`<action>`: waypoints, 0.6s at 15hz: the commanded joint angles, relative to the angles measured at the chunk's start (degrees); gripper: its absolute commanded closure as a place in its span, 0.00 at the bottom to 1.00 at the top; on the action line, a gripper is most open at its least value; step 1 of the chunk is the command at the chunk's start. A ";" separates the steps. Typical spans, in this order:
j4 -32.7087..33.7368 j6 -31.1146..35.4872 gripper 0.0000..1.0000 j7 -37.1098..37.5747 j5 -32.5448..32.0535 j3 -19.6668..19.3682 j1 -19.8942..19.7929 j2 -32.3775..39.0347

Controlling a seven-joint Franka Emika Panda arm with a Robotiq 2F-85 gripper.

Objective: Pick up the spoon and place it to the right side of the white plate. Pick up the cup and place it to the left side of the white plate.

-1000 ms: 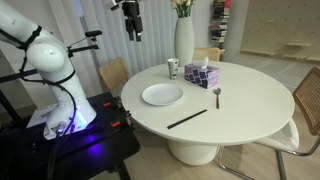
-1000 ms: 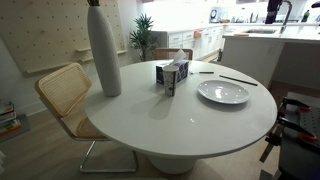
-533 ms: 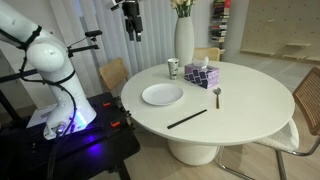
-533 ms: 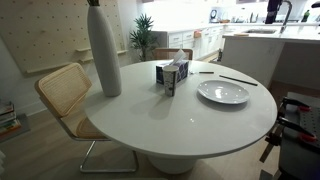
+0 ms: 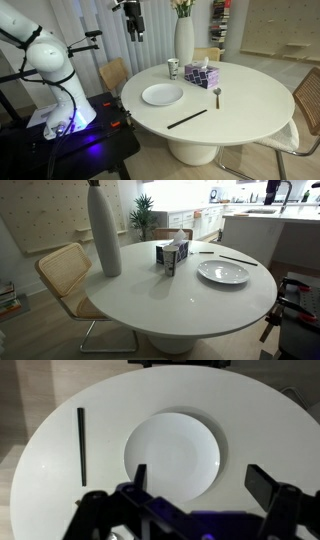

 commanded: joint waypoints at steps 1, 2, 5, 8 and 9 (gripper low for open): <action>4.98 2.20 0.00 -4.81 -5.49 -2.31 -1.26 7.67; 6.88 3.11 0.00 -7.14 -7.55 -3.42 -1.48 10.23; 12.99 6.42 0.00 -16.40 -10.76 -7.38 -1.69 17.62; 20.34 8.81 0.00 -27.12 -9.92 -10.58 -1.94 25.41; 22.69 9.00 0.00 -30.45 -9.24 -11.20 -2.09 27.75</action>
